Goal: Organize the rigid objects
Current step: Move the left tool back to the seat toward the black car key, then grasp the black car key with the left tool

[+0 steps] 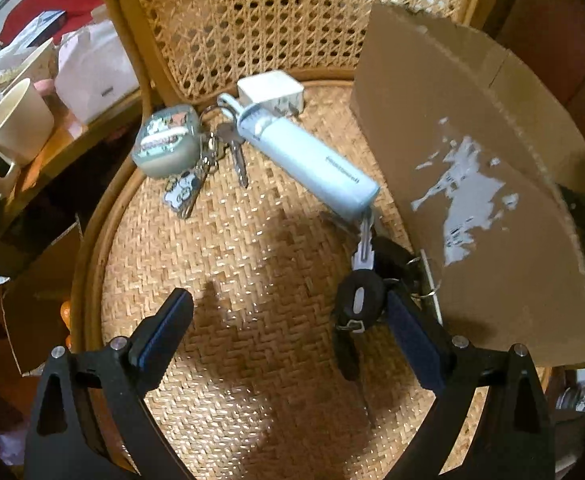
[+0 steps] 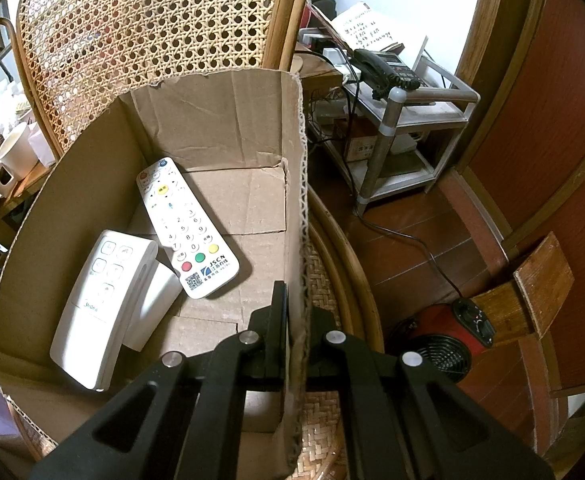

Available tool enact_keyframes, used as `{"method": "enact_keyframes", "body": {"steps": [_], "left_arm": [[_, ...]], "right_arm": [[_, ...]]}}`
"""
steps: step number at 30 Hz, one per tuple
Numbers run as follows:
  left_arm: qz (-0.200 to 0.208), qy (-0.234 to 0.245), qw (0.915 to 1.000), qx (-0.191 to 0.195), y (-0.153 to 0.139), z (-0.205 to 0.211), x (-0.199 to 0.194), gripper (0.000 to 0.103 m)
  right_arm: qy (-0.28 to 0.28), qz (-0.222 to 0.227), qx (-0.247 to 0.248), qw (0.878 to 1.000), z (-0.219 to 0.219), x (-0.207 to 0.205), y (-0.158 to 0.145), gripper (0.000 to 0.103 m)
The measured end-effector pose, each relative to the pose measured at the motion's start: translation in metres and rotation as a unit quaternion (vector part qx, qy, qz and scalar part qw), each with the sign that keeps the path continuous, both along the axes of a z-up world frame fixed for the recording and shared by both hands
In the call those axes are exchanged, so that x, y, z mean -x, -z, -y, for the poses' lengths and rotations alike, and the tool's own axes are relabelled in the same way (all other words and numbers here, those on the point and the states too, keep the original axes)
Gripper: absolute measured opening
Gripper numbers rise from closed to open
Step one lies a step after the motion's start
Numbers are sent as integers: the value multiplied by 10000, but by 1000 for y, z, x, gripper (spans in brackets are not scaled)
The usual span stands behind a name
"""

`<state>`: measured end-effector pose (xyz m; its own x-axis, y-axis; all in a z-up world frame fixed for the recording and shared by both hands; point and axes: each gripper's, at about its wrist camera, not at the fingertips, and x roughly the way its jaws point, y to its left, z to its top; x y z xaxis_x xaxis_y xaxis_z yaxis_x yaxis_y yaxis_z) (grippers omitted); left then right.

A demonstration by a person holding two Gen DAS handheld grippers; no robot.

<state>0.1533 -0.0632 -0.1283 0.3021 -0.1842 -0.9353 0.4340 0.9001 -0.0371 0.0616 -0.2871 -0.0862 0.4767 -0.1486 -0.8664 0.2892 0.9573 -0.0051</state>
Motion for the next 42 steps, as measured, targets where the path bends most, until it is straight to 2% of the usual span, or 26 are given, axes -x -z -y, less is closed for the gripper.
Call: {"method": "enact_keyframes", "body": {"steps": [3, 5, 9, 11, 14, 17, 18, 20, 21, 25, 27, 30, 32, 36, 42], "left_arm": [[112, 34, 9999, -88, 3, 5, 4, 97], [212, 172, 9990, -340, 7, 12, 8, 97], [375, 277, 9981, -410, 8, 18, 11, 96], [601, 266, 9965, -515, 7, 21, 13, 97], [1034, 526, 9905, -742, 5, 29, 18, 97], [1182, 599, 9888, -684, 6, 29, 18, 94], [1149, 621, 9896, -599, 7, 28, 18, 92], [1048, 736, 9914, -272, 8, 26, 20, 76], [1033, 817, 9912, -146, 8, 27, 22, 71], [1292, 1377, 9820, 33, 9, 38, 34, 45], [1246, 1513, 9806, 101, 9, 41, 36, 32], [992, 1315, 9859, 276, 7, 38, 30, 28], [804, 1081, 9901, 394, 5, 34, 23, 20], [330, 602, 9945, 785, 5, 20, 9, 17], [461, 349, 9952, 786, -1, 10, 6, 13]], "right_arm": [[1, -2, 1, 10000, 0, 0, 0, 5], [14, 5, -13, 10000, 0, 0, 0, 5], [28, 14, -39, 10000, 0, -2, 0, 5], [24, 13, -32, 10000, 0, -2, 0, 5], [23, 17, -19, 10000, -1, -3, 1, 5], [28, 20, -24, 10000, -2, -4, 1, 5], [28, 21, -25, 10000, -2, -4, 1, 5], [31, 22, -30, 10000, -2, -4, 1, 5], [30, 22, -27, 10000, -3, -4, 1, 5], [32, 25, -30, 10000, -2, -4, 1, 5], [45, 32, -46, 10000, -2, -5, 2, 5], [44, 33, -55, 10000, -1, -5, 2, 5], [45, 32, -55, 10000, -1, -5, 2, 5], [42, 34, -57, 10000, -1, -5, 2, 5], [34, 31, -47, 10000, -1, -5, 2, 5]]}}
